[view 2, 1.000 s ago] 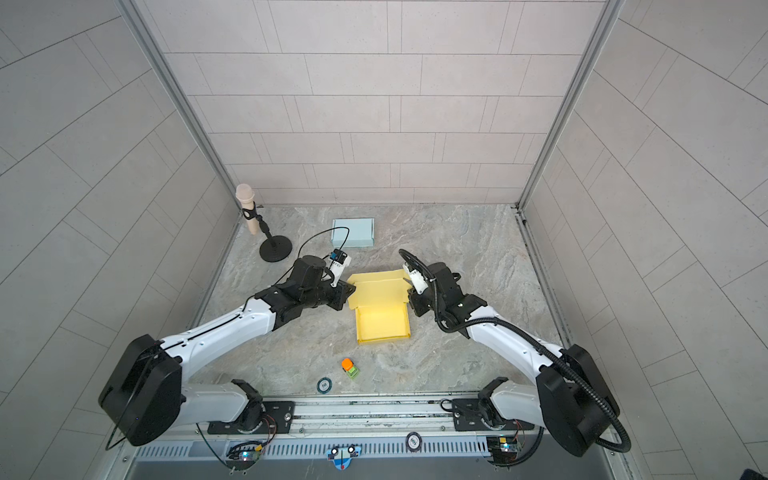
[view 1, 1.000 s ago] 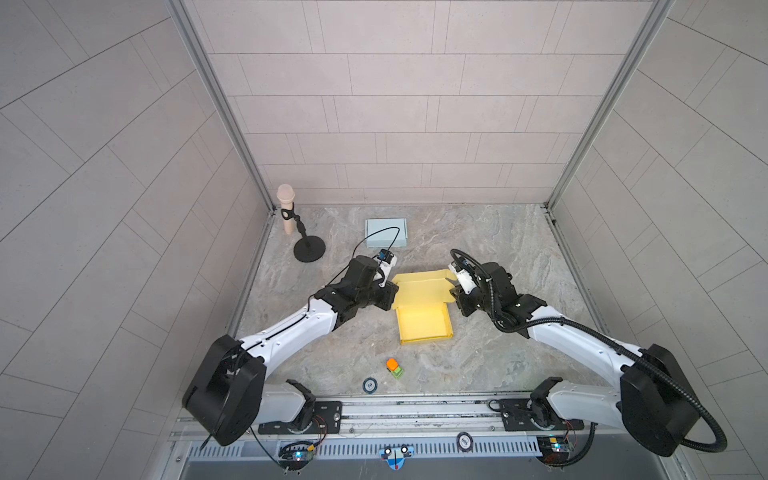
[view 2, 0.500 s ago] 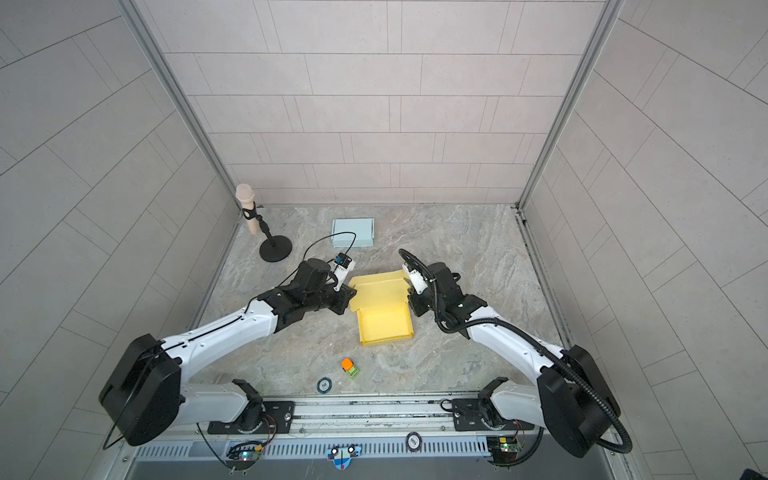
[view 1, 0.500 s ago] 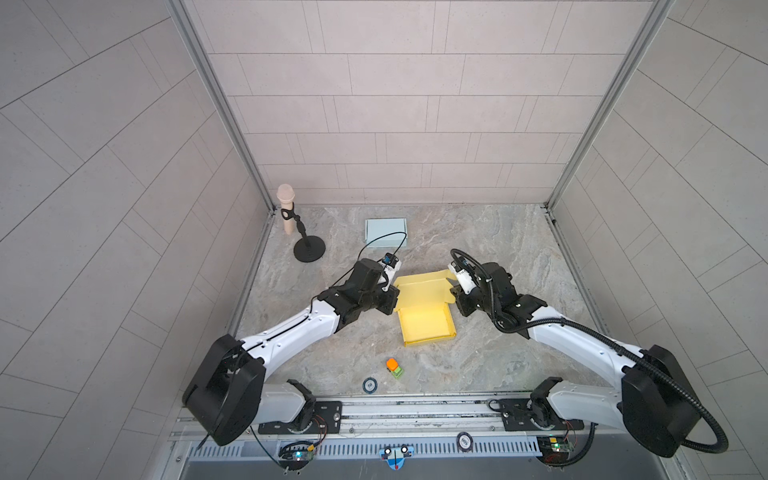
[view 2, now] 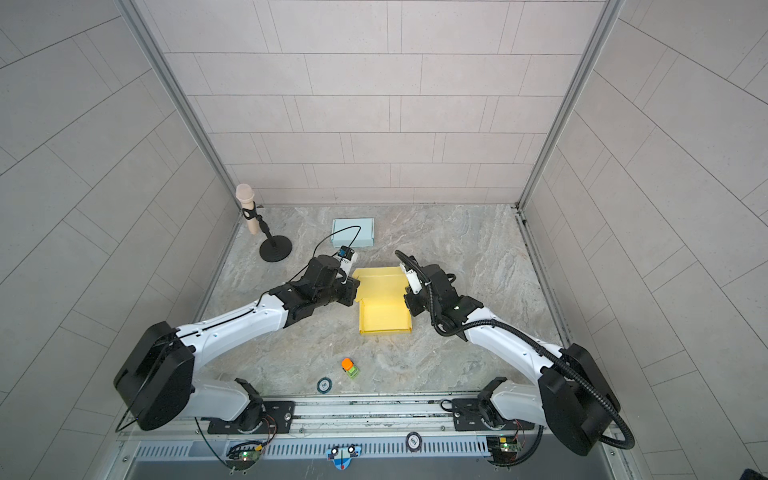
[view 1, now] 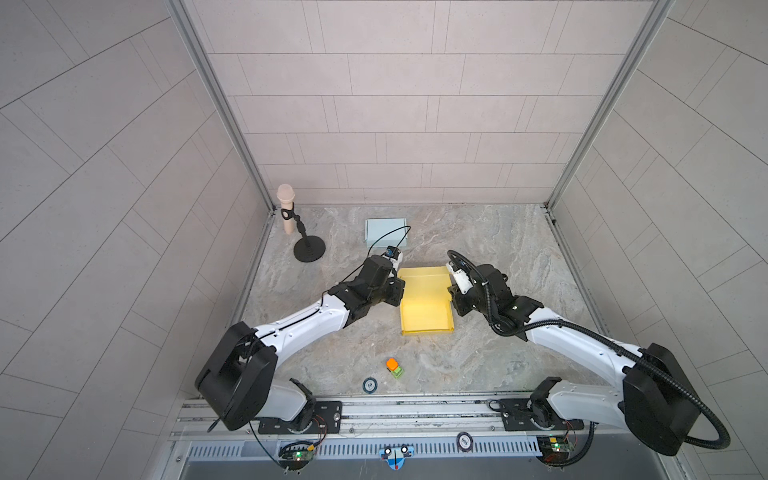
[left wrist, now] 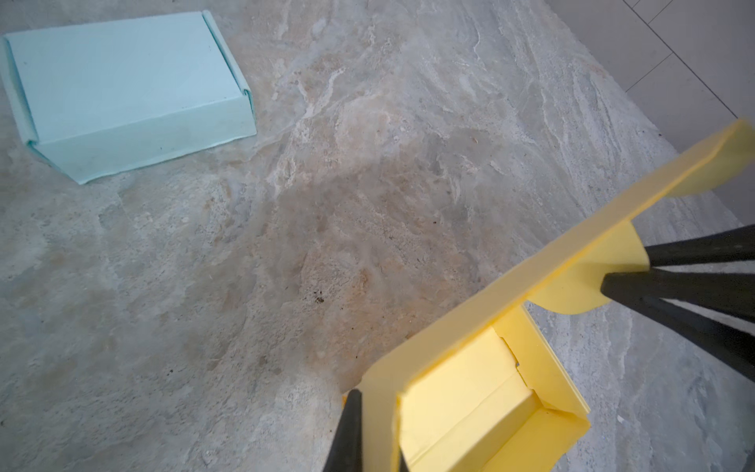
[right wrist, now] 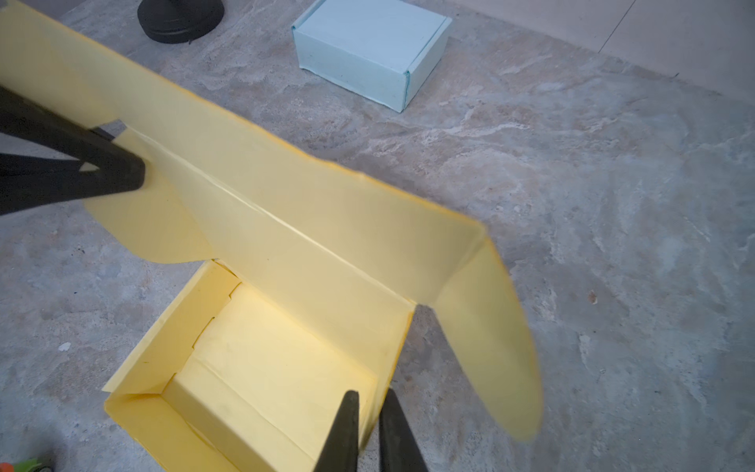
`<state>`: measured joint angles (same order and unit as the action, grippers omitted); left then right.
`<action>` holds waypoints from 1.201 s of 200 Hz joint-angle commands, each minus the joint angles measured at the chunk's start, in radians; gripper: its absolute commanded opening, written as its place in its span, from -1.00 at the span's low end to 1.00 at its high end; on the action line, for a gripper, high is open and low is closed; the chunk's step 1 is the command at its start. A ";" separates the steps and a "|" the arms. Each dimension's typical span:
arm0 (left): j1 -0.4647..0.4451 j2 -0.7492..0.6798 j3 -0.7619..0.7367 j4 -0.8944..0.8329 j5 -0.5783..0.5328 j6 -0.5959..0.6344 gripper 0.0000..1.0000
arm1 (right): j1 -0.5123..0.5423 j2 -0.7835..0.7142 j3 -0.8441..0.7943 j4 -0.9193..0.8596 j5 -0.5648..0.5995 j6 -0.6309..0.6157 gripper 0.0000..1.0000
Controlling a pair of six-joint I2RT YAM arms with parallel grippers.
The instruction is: Fold the paper box
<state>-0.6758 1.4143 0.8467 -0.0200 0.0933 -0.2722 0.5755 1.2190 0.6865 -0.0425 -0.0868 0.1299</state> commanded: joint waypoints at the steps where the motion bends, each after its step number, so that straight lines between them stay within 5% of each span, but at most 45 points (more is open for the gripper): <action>1: -0.025 0.031 0.047 0.142 -0.054 -0.056 -0.98 | 0.010 -0.008 0.018 0.065 0.039 0.027 -0.70; 103: -0.151 0.179 -0.087 0.632 -0.242 -0.079 -1.00 | 0.012 0.028 -0.029 0.117 0.126 0.021 -0.74; 201: -0.323 0.254 -0.187 0.817 -0.615 -0.164 -1.00 | 0.021 -0.026 -0.145 0.177 0.140 0.074 -0.75; 240: -0.350 0.286 -0.217 0.879 -0.670 -0.216 -1.00 | 0.042 -0.039 -0.176 0.190 0.142 0.090 -0.76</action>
<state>-0.9916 1.6775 0.6415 0.7834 -0.5610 -0.4313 0.5896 1.1976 0.5308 0.1295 0.0978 0.2035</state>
